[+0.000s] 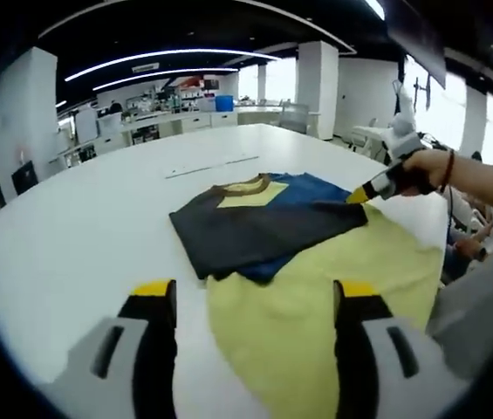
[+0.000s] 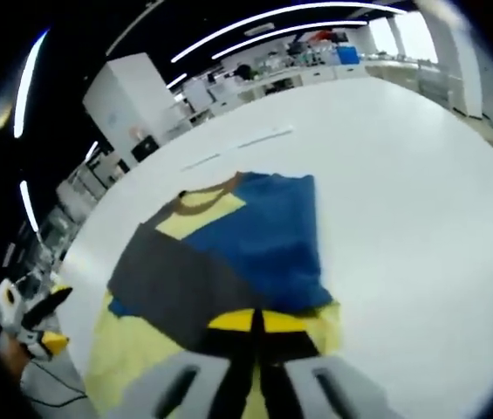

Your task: Fold the garment on the visible template until the final outline fits inside the template.

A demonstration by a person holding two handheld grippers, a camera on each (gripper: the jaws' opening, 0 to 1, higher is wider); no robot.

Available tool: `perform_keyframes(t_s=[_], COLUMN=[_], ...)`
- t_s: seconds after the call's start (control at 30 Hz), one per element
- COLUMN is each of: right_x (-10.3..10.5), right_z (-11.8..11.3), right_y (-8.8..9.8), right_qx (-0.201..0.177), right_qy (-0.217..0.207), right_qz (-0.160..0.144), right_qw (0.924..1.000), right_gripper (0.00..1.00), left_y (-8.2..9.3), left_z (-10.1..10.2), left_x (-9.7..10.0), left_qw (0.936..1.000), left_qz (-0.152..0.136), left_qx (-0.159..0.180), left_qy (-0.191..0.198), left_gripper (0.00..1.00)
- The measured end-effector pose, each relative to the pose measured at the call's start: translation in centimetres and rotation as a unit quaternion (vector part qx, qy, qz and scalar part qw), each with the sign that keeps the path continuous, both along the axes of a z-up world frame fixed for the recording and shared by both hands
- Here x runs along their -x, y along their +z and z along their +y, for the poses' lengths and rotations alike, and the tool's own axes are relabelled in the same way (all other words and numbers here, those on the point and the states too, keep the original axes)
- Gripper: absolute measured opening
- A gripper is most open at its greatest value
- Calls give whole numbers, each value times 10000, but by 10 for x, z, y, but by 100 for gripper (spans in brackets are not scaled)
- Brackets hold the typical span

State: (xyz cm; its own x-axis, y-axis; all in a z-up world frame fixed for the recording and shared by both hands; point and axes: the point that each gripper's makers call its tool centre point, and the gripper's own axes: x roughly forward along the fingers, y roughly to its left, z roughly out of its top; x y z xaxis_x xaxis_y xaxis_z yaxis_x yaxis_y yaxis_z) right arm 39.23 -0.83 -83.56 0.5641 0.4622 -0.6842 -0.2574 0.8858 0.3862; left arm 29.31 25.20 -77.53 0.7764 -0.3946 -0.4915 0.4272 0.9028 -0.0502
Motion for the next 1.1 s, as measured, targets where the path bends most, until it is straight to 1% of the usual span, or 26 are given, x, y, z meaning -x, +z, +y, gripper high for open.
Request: perform_keyframes(t_s=[0.03,0.13,0.23,0.3,0.37,0.43,0.53,0.73,1.0,1.1], right_x=[-1,-5,-7,-12,-14,-17,-19,-23,-32,-32], right_z=[0,-4,-6,-7,-6,-6,-9,-14,-17,-18], right_y=[3,13,23,28,30,29,28,27,13,11], right_qx=[15,7,-21,-26,0,46,54,167,408,476], right_qy=[27,-3,-26,38,81,145,81,52,100,131], right_qz=[-63,-280,-389,-513,-561,-609,-571,-594,-558,-563], right_qw=[10000,9996,9992,9987,9984,9980,9983,9981,9976,9972], right_gripper=[0,0,0,0,0,0,0,0,0,0], left_y=[0,0,0,-1,-1,-2,-2,-2,-5,-8], left_z=[-3,1,3,4,6,6,5,5,8,10], left_x=[1,2,5,7,7,8,10,11,12,13], left_qw=[10000,10000,9999,9999,9999,9998,9998,9997,9995,9994], left_qz=[21,6,31,57,65,103,121,150,244,278], left_qx=[11,-27,-10,-38,-33,-24,-49,-35,-71,-78], left_qy=[21,76,106,119,154,169,163,168,186,200], left_gripper=[70,70,70,71,71,71,72,74,76,78])
